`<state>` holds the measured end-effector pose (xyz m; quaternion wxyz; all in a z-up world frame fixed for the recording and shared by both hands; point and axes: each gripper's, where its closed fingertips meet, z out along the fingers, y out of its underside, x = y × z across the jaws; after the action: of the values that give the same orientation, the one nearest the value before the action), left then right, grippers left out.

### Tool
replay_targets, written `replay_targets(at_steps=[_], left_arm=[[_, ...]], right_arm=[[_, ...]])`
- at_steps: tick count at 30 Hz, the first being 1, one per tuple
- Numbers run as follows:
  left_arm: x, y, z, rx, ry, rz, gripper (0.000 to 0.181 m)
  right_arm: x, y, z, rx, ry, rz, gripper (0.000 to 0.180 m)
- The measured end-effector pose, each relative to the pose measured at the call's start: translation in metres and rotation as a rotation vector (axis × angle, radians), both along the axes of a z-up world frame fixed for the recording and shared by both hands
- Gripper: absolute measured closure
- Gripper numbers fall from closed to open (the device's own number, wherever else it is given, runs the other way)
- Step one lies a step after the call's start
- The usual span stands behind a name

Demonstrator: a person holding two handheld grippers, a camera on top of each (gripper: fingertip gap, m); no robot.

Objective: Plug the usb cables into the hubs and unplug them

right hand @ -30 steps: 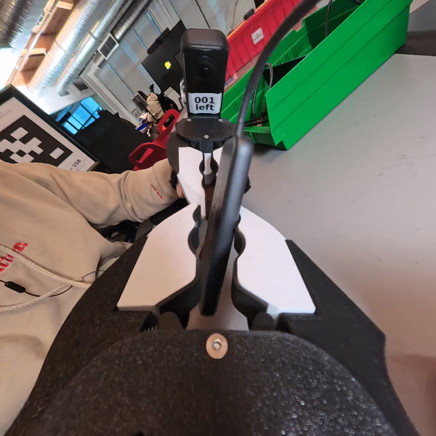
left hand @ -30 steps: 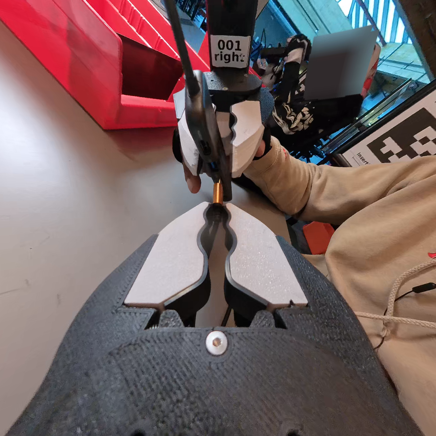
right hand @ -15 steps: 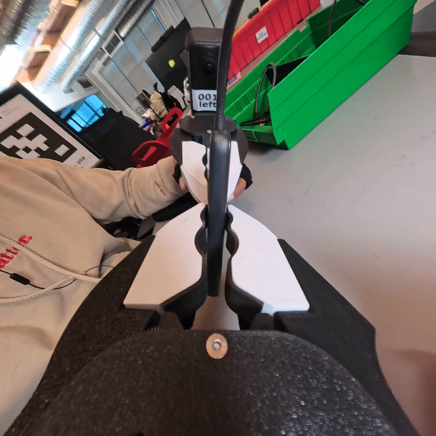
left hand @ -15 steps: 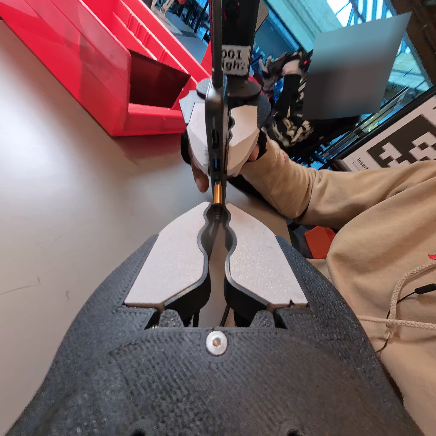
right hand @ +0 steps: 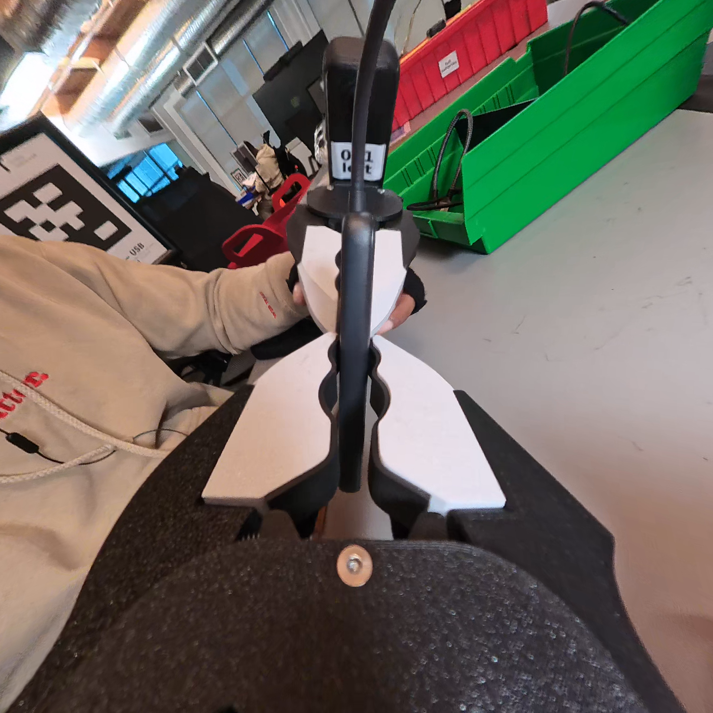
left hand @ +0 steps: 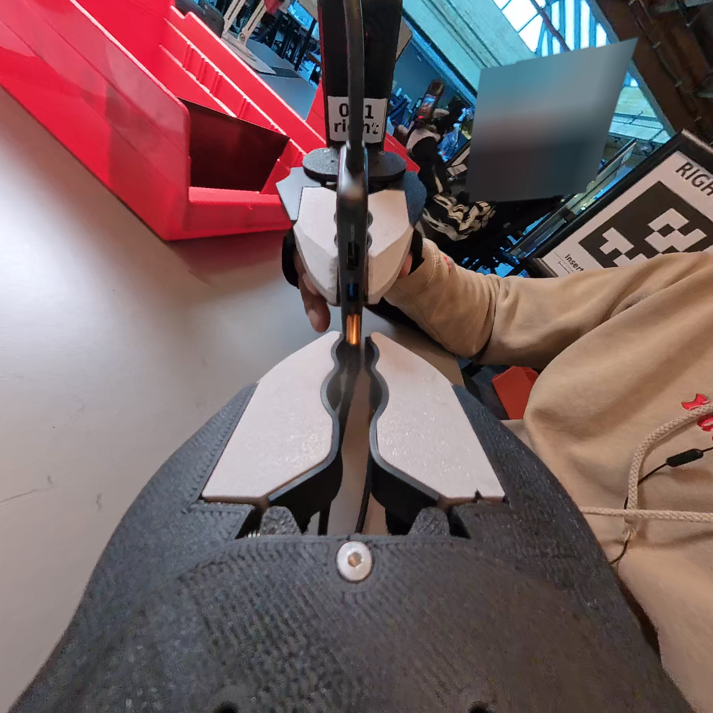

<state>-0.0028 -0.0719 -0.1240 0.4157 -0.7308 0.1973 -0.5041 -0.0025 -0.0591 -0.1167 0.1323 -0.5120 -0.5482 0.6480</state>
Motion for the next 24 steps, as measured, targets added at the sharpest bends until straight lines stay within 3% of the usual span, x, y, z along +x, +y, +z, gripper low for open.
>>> replay_targets(at_steps=[6, 11, 17, 19, 24], left_arm=[[0.004, -0.003, -0.003, 0.037, 0.058, -0.018, 0.157], [0.009, -0.006, -0.008, 0.093, 0.173, -0.018, 0.174], [-0.001, -0.011, -0.016, 0.106, 0.310, -0.041, 0.174], [0.000, -0.013, -0.016, 0.104, 0.307, -0.052, 0.174], [0.001, -0.013, -0.008, 0.138, 0.280, -0.047, 0.173]], right_arm=[[0.001, -0.006, 0.005, 0.033, 0.049, 0.021, 0.168], [-0.001, -0.011, 0.003, 0.091, 0.076, 0.014, 0.168], [0.003, -0.014, -0.010, 0.242, 0.038, 0.045, 0.159], [0.003, -0.016, -0.016, 0.281, 0.018, 0.060, 0.167], [0.005, -0.017, -0.007, 0.321, 0.058, 0.058, 0.168]])
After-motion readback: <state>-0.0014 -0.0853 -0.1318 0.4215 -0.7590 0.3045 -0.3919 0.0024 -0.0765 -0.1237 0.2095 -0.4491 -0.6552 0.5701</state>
